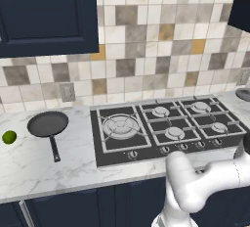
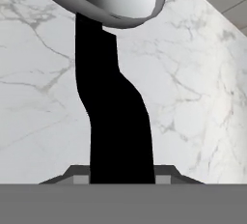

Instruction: Place both pans onto different burners. Then place the lime and the fish on different pans.

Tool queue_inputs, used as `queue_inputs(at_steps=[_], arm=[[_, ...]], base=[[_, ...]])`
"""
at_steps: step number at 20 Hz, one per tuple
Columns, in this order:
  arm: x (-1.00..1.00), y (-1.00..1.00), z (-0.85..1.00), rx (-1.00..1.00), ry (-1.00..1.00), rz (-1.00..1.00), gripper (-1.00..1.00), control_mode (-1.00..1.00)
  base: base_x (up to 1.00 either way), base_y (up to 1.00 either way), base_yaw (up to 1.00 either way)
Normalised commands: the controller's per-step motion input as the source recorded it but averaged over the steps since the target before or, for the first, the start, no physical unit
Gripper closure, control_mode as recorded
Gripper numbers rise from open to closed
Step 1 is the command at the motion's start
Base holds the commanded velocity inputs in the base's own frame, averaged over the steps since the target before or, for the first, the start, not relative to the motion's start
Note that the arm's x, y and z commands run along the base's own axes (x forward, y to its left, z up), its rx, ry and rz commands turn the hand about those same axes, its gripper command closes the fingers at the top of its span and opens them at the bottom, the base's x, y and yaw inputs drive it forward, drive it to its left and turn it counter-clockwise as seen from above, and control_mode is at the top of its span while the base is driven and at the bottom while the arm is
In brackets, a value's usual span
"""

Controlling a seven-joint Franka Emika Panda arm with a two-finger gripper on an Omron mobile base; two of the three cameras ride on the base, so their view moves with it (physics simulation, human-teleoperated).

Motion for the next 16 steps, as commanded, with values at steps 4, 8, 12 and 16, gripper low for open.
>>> queue_inputs(at_steps=[4, 8, 12, 16], arm=[[-0.46, 0.36, 0.19, 0.0, 0.02, 0.08, 1.0, -1.0], [-0.44, 0.45, 0.14, 0.0, 0.0, 0.08, 1.0, -1.0], [-0.23, 0.58, 0.16, 0.0, 0.0, 0.05, 1.0, -1.0], [-0.09, 0.54, 0.27, 0.0, 0.0, 0.04, 1.0, -1.0]], base=[[0.0, 0.0, 0.0], [0.0, 0.0, 0.0], [0.0, 0.0, 0.0], [0.0, 0.0, 0.0]])
